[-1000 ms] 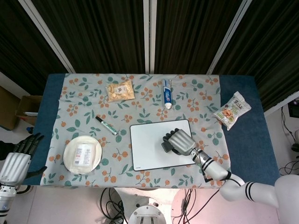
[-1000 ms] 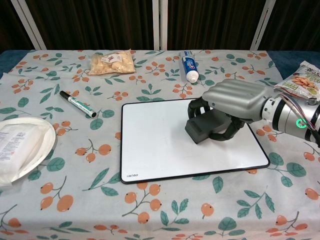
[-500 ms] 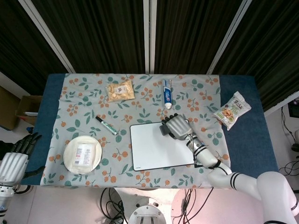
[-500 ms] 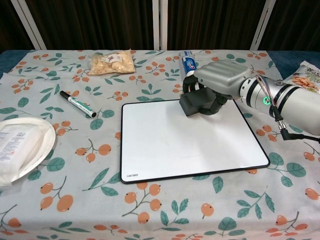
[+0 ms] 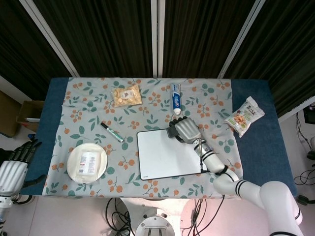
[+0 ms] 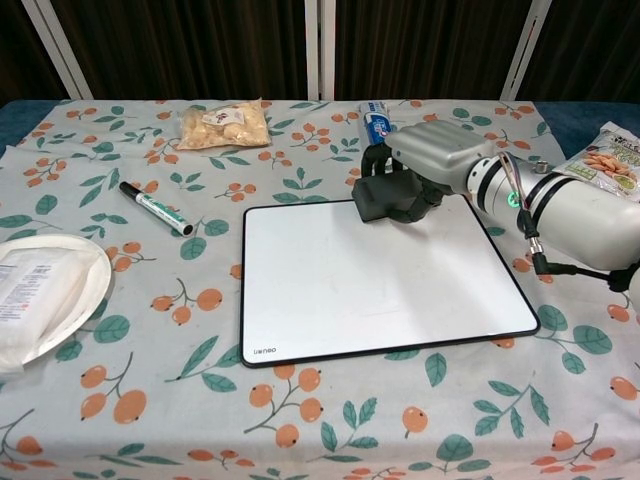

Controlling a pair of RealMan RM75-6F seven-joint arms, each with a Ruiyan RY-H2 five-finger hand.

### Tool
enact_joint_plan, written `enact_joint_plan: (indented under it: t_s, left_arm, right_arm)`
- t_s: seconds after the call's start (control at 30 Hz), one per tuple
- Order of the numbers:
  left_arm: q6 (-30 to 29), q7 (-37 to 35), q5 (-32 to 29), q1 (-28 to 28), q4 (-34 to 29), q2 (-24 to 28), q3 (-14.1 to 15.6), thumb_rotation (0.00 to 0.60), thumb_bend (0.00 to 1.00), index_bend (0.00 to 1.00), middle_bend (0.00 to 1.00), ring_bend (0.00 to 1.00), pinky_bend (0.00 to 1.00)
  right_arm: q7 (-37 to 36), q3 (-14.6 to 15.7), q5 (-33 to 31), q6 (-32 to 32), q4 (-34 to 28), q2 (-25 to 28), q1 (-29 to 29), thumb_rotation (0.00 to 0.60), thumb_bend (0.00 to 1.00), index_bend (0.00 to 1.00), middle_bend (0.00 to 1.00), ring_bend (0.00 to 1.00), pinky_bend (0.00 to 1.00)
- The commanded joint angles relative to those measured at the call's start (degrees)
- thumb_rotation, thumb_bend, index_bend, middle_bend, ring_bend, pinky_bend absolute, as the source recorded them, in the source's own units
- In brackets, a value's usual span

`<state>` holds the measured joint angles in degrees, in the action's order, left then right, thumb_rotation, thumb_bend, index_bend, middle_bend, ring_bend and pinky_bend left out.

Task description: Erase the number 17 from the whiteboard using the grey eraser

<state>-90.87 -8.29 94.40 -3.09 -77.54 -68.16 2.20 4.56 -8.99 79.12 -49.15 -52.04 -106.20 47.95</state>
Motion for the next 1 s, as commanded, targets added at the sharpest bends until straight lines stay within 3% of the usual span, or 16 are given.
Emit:
enact_joint_plan:
  t_s: [0.03,0.4,0.7,0.8,1.0]
  left_arm:
    - [0.1,0.0,0.1,-0.1,0.0,-0.1,0.0,0.600,0.00,0.07,0.06,0.07,0.17]
    - [-0.3,0.6,0.5,0.0,-0.1,-0.1,0.1,0.600,0.00,0.07,0.06,0.07,0.17]
    - [-0.2,0.6,0.3,0.1,-0.2,0.0,0.1,0.600,0.00,0.07,0.06,0.07,0.17]
    - [0.0,0.5,0.3,0.0,-0.1,-0.2,0.1,0.600,0.00,0.07,0.06,0.07,0.17]
    - [-0.1,0.2,0.4,0.0,0.0,-0.3,0.1,0.600,0.00,0.07,0.06,0.07,0.17]
  right_arm:
    - [-0.6,0.6,0.3,-0.8,-2.7,1.5,-1.0,0.600,0.38,0.86,0.72,0.66,0.80]
    - [-0.8,7.8,3.9,-3.3,-19.9,9.9,-6.6,0.600,0.38,0.86,0.73,0.67,0.80]
    - [-0.5,12.0,9.9,-6.9,-28.1,14.0,-8.6,0.600,0.37,0.87,0.73,0.67,0.80]
    - [0.3,12.2,10.5,-6.8,-29.5,14.5,-8.5,0.600,0.38,0.87,0.74,0.68,0.81]
    - [2.6,9.3,8.9,-5.3,-27.5,11.4,-7.2,0.600,0.38,0.88,0.74,0.68,0.81]
